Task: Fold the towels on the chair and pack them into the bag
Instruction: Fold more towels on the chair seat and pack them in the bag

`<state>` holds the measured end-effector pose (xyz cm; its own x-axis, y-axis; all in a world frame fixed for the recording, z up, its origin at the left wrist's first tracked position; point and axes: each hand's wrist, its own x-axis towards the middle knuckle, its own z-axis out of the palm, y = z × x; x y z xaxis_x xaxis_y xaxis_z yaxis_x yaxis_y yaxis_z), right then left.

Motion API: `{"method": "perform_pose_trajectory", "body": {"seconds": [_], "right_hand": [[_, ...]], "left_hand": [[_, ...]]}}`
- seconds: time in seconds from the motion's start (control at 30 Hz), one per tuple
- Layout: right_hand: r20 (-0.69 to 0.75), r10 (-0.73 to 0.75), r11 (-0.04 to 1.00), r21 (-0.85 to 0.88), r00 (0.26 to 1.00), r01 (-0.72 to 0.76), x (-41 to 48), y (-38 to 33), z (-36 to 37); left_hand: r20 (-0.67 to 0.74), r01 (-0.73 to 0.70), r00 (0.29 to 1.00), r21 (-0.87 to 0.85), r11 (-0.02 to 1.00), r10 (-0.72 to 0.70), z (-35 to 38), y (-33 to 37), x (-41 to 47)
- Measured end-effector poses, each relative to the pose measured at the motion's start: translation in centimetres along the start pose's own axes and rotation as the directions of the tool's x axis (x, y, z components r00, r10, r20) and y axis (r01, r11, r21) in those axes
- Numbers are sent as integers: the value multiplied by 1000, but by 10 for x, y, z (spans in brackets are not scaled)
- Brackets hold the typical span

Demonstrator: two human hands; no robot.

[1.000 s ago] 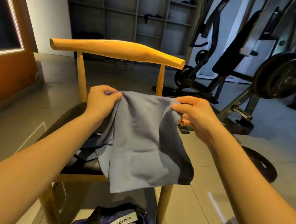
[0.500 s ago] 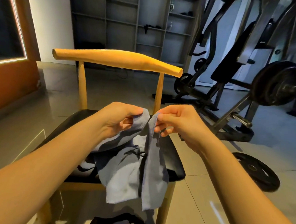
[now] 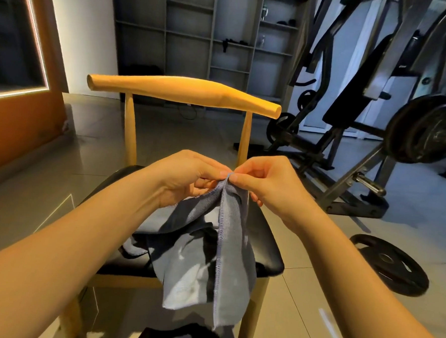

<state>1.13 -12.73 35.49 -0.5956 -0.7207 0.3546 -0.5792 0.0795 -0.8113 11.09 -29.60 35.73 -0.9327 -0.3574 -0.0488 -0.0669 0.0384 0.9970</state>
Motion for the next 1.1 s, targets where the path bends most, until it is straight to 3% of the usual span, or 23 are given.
{"method": "perform_pose_trajectory", "body": {"seconds": [0.23, 0.33, 0.5, 0.67, 0.8, 0.93, 1.1], "right_hand": [[-43, -10, 996, -92, 999, 6, 1, 2, 2], [-47, 27, 999, -26, 999, -28, 2, 0, 0], [71, 69, 995, 70, 995, -74, -1, -1, -1], [41, 94, 995, 21, 995, -95, 5, 5, -7], [-35, 152, 979, 143, 988, -146, 10, 13, -14], [-71, 331, 876, 394, 941, -279, 17, 30, -16], [-74, 585, 580, 735, 808, -353, 27, 54, -17]], "left_hand": [[22, -86, 996, 92, 992, 84, 1, 6, -5], [29, -145, 989, 141, 979, 142, 1, 8, -7], [34, -198, 980, 198, 960, 196, 1, 10, -12], [-32, -219, 973, 212, 952, 231, 5, 1, -13], [-48, -211, 969, 365, 907, 244, 2, -8, -16], [-95, -209, 959, 406, 890, 268, -7, -22, -25], [-20, -212, 958, 622, 754, 286, -23, -40, -36]]}}
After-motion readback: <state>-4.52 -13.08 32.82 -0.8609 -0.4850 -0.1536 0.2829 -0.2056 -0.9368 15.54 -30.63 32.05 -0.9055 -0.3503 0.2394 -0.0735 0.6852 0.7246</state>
